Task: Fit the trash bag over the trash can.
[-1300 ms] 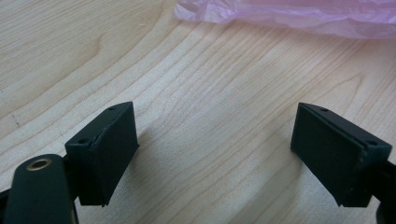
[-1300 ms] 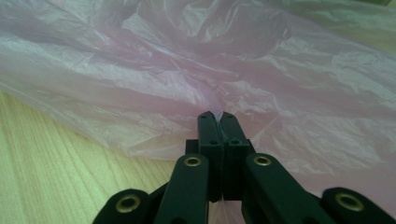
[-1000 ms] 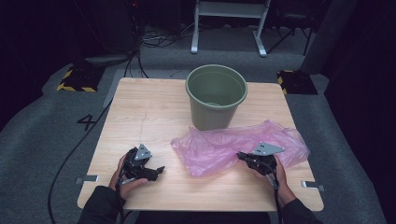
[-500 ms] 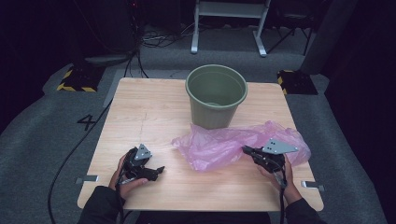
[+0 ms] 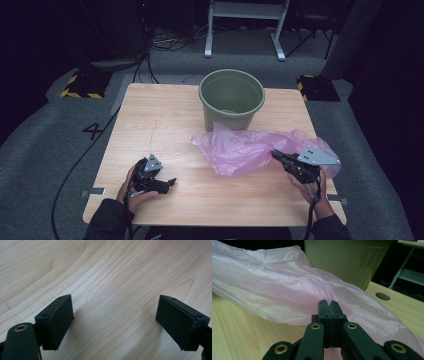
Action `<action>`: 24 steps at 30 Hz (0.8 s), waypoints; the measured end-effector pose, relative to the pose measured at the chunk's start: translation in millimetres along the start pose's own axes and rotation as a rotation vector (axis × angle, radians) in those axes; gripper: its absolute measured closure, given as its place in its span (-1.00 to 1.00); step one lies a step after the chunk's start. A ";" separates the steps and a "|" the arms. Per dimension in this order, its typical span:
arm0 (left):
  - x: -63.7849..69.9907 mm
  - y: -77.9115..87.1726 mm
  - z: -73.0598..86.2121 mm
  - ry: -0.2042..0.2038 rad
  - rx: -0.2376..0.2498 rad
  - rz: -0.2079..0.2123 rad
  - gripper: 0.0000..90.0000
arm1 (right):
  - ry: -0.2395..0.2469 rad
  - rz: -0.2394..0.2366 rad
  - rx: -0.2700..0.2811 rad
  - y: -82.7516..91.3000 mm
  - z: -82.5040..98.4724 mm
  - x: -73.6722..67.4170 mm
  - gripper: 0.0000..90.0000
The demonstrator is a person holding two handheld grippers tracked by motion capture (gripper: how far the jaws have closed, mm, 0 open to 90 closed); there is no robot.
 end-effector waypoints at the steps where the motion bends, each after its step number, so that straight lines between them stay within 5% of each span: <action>1: 0.0 0.0 0.0 0.000 0.000 0.000 -0.69 | 0.001 -0.001 0.006 2.1 -0.9 0.4 1.00; 24: -2.9 -6.4 -5.7 0.005 -0.011 0.005 -0.80 | -0.005 0.058 0.115 37.8 -30.6 3.3 1.00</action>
Point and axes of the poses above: each handheld gripper's, and its own axes: y roughly backward along the jaws, z roughly out of its underside, x roughly to its right, the point moved 4 cm from there along -y, roughly forward along the jaws, and after that the axes turned 7 degrees about z, right-handed, at the moved point
